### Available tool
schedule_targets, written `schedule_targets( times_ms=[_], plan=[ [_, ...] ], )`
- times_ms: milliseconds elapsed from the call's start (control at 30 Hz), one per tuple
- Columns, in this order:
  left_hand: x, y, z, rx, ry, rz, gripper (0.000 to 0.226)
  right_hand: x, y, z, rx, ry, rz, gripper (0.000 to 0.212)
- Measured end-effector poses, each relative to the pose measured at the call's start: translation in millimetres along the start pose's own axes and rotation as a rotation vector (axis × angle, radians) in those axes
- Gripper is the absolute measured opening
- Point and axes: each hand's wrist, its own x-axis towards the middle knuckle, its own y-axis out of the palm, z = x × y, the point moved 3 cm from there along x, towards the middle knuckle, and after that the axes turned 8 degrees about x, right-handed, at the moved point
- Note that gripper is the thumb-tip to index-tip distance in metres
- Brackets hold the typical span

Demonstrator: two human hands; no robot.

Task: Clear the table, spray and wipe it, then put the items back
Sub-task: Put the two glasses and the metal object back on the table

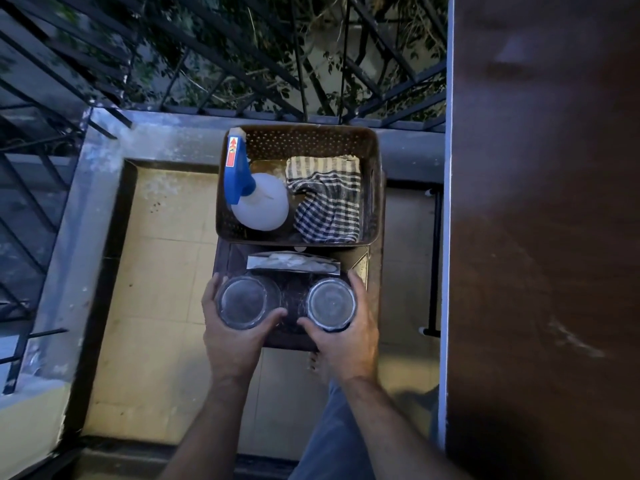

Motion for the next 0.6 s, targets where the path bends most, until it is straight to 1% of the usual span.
schedule_targets(
  times_ms=[100,167,333,467,600],
  plan=[
    [1,0,1,0.033,-0.034,-0.046,0.089,5,1,2,0.015,-0.058,0.017,0.096],
    [0,-2,-4,0.037,-0.037,-0.062,0.079,5,-1,6,0.02,-0.083,0.014,0.093],
    [-22,-18,-33,0.016,-0.007,-0.102,0.077,-5,-18,41,0.036,-0.152,-0.046,0.089],
    [-46,-41,-72,0.003,0.006,-0.178,0.071,-10,-48,89,0.067,-0.215,-0.039,0.087],
    [-61,-52,-118,-0.013,0.003,-0.19,0.077,-5,-86,140,0.098,-0.311,-0.012,0.082]
  ],
)
